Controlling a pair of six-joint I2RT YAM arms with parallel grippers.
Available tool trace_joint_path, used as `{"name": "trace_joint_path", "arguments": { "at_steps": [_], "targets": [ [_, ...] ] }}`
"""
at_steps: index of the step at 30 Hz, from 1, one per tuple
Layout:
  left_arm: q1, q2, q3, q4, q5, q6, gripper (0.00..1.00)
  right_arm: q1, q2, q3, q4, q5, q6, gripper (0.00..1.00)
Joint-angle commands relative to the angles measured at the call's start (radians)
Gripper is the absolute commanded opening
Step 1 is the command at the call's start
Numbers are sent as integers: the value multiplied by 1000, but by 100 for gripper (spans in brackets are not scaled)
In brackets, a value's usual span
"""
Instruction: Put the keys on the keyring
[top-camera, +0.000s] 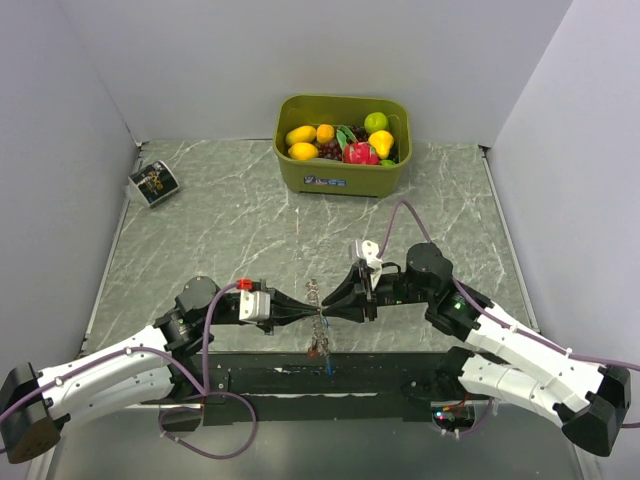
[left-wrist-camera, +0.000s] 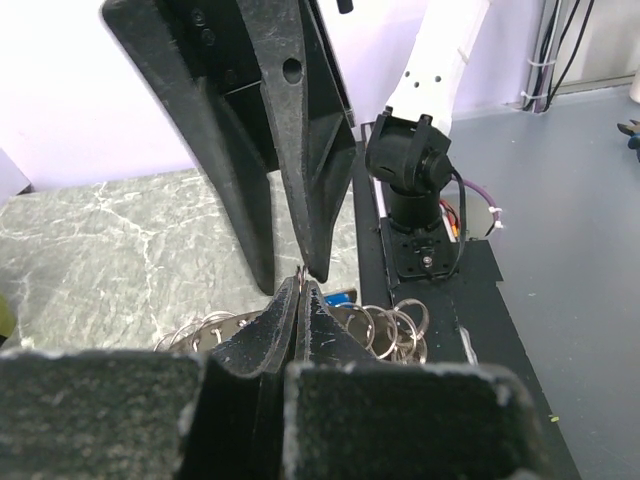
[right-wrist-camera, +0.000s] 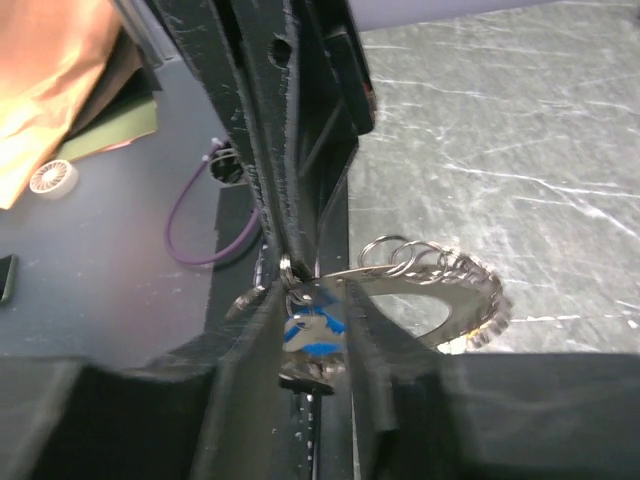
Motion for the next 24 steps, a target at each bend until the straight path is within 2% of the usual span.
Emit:
{"name": "trace_joint_path", "arguments": {
  "at_steps": [1,4,7,8,12,17,18,24],
  "targets": [
    [-5,2,23,97,25,-14,1,9,12,30,52,1,18,27],
    [-3,3,26,94,31,-13,1,9,14,33,49,6,19,19],
    [-5,0,26,87,30,-14,1,10,12,38,49,5,23,2],
    [-5,2,26,87,30,-14,1,10,11,39,46,6,21,0],
    [-5,-9,36,38,19,-2,1,10,15,52,11,24,3,0],
    [-5,-26,69,-97,-16,27,3,10,17,84,-81,67,-59,0],
    [-5,-27,75,-122,-33,30,11,10,21,95,-110,75,-68,0],
    [-5,-9,124,-258,-70,64,27,10,38,127,-187,101,-109,0]
  ]
}}
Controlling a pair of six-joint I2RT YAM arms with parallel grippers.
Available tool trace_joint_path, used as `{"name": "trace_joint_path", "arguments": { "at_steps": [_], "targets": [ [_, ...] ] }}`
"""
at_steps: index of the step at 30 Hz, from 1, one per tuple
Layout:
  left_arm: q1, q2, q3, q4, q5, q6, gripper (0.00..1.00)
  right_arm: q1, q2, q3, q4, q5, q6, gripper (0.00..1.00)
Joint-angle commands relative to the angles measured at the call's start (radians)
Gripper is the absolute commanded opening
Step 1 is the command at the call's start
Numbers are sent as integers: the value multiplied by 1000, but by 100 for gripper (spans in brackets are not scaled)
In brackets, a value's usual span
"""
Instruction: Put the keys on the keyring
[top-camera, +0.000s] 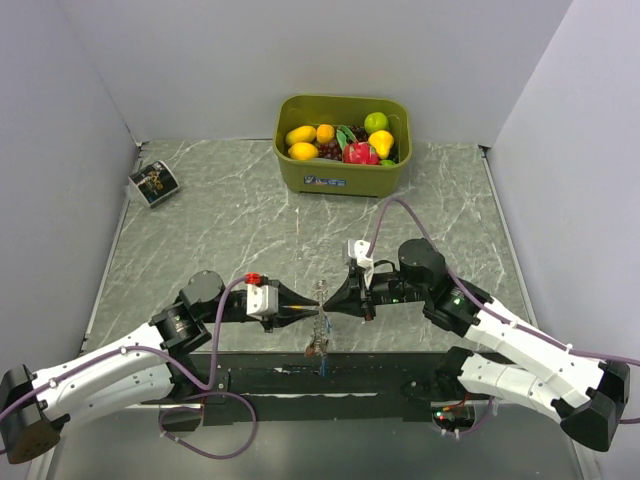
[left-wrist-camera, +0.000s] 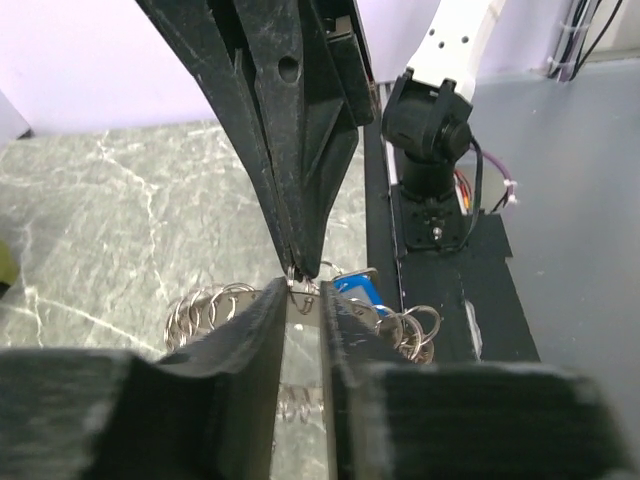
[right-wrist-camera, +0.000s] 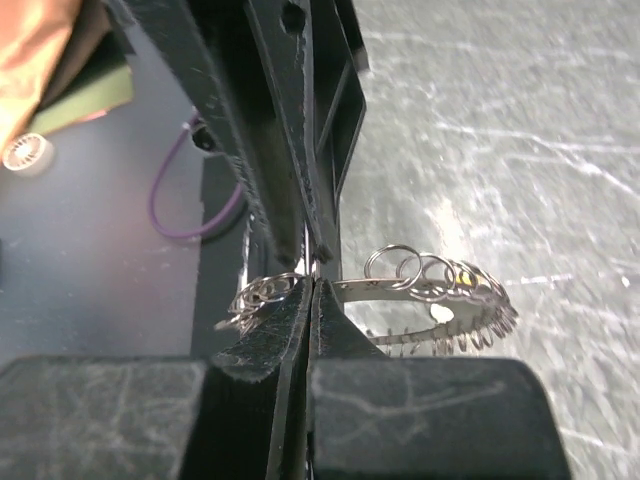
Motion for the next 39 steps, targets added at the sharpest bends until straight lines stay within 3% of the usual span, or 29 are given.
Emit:
{"name": "trace_joint_path", "arguments": {
  "at_steps": [1,19,22,26,32,36,39],
  "targets": [
    [-6,0,77,-106,-20,42,27,-3,8,70,-48,47,-46,0],
    [-16,122,135,-144,-11,83,32,-3,22,74,-57,39,-59,0],
    [-18,133,136,-140,-5,85,25,-1,25,74,-57,38,-60,0],
    [-18,142,147,-149,4,95,1,0,25,68,-53,44,-62,0],
    [-19,121,113,-78,12,63,1,-1,15,59,-42,47,-59,0],
    [-18,81,74,-9,0,31,1,-1,-10,31,-31,68,-48,18],
    [-18,61,51,22,-11,19,1,-1,-41,7,-14,78,-40,25]
  ]
}}
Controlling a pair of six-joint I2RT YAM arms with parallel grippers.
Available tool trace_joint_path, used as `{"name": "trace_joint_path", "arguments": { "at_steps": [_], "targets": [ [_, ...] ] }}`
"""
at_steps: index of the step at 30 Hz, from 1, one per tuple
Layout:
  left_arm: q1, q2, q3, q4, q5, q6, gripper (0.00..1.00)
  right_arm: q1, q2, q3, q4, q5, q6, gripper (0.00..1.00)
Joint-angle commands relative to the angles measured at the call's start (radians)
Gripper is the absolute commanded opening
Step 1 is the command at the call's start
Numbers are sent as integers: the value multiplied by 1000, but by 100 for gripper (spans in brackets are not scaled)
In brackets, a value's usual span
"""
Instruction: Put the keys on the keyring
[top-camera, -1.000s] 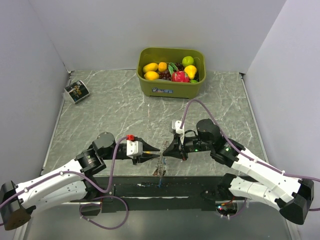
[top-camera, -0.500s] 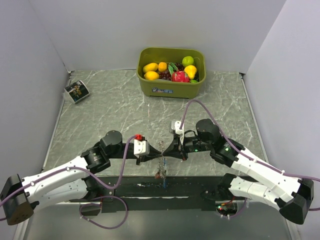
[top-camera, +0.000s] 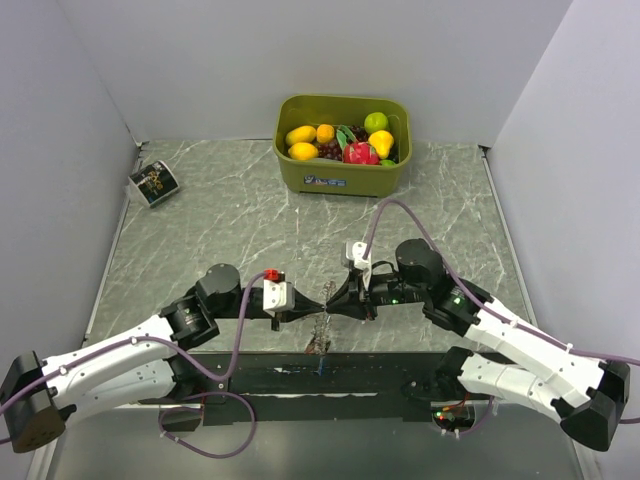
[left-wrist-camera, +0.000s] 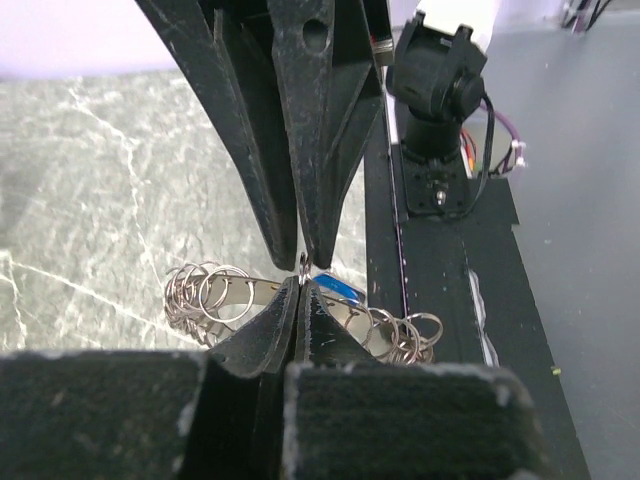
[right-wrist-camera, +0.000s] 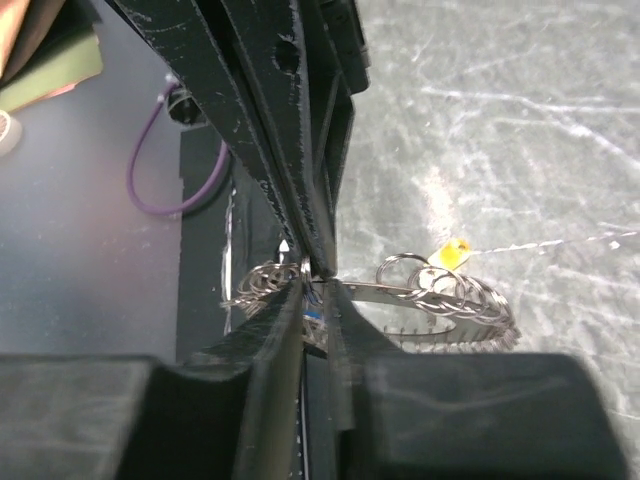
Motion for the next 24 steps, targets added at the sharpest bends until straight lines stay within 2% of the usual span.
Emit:
{"name": "trace_joint_path", "arguments": {
  "at_steps": [1,11,13,14,17,24],
  "targets": [
    [-7,-49,-20,139,8,-36,1,-1,-64,-12,78,36,12,26],
    [-6,-65,-18,151,22,-42,1,-1,-67,-21,76,33,14,31],
    [-6,-68,-20,156,20,-51,1,-1,-72,-25,75,38,12,39],
    [-7,-71,-20,156,20,-54,1,-1,-73,-27,70,40,11,46],
    [-6,-82,-29,162,19,-56,1,-3,-95,-39,64,49,3,55],
    [-6,-77,-24,162,32,-56,1,-1,-101,-61,73,55,8,56]
  ]
}}
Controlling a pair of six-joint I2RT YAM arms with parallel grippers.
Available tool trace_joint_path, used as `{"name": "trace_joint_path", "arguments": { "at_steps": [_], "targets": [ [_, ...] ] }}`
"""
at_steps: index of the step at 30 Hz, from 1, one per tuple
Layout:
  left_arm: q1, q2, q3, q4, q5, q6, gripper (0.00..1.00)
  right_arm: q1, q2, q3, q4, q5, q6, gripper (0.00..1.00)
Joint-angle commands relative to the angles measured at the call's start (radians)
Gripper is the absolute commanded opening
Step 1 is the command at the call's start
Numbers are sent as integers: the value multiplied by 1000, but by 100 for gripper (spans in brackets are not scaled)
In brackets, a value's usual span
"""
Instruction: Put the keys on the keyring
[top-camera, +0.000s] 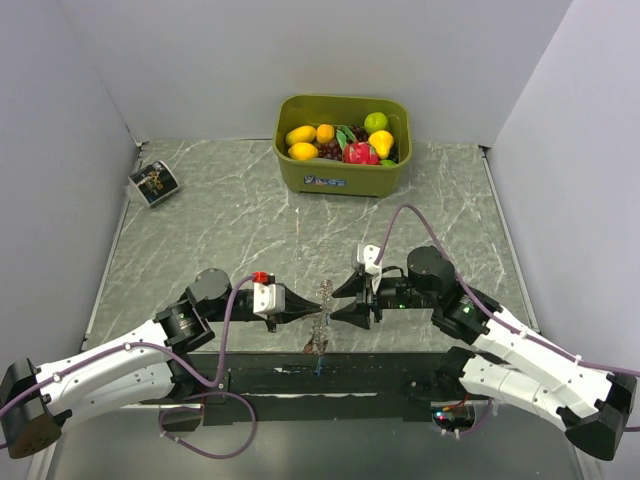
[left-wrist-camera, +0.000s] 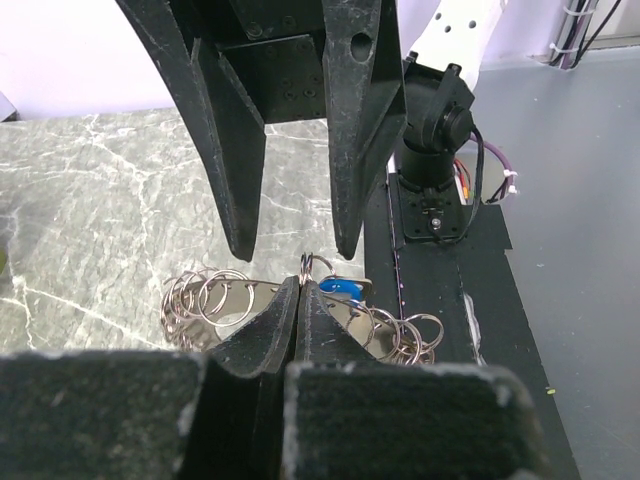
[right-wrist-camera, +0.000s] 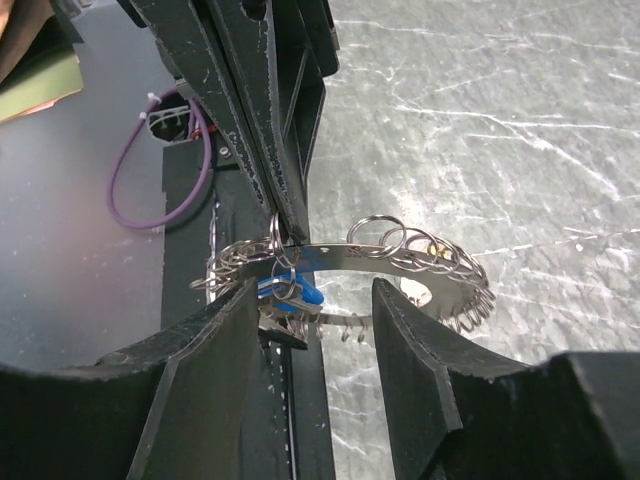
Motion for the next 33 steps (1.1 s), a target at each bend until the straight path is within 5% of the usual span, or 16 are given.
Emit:
{"name": "trace_joint_path", "arguments": {
  "at_steps": [1,7,19,33],
  "targets": [
    [-3,-9,14,93,31,-18,1,-1,1,-6,37,-3,0,55],
    [-5,-8,19,92,36,-12,1,-3,21,-3,69,-36,14,48],
    [-6,-37,8,88,24,-6,1,-1,36,-11,69,-40,13,0],
    [-5,-71,-4,78,19,-4,1,-3,56,-17,77,-46,14,0]
  ]
}}
